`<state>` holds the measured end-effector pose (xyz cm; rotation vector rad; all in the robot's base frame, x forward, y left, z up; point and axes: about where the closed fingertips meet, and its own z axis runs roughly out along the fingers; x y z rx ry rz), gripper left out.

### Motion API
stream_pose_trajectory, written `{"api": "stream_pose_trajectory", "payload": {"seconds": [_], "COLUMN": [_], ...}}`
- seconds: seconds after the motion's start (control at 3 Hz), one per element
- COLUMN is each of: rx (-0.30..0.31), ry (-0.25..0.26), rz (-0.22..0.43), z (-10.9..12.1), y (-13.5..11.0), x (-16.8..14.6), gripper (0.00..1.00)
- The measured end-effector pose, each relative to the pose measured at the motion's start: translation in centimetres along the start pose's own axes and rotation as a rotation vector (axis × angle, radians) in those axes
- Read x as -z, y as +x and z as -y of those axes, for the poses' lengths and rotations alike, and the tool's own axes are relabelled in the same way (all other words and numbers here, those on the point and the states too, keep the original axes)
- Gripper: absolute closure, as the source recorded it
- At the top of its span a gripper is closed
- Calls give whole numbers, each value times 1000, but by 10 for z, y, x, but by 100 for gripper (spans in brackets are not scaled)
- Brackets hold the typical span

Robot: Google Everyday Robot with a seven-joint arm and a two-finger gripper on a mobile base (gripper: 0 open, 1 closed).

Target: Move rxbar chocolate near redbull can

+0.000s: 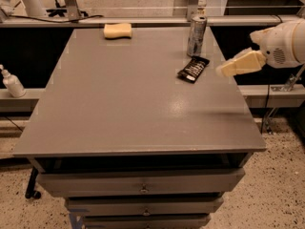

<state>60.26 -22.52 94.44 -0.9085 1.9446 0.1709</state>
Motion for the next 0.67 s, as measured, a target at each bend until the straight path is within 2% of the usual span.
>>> {"api": "stream_pose_trajectory", "payload": {"seconds": [0.33, 0.67], "rx": [69, 68], "ry": [-80, -80], "rz": [-13, -13], "z": [-16, -16], "y": [9, 8], "x": [27, 26], "gripper": [0, 0]}}
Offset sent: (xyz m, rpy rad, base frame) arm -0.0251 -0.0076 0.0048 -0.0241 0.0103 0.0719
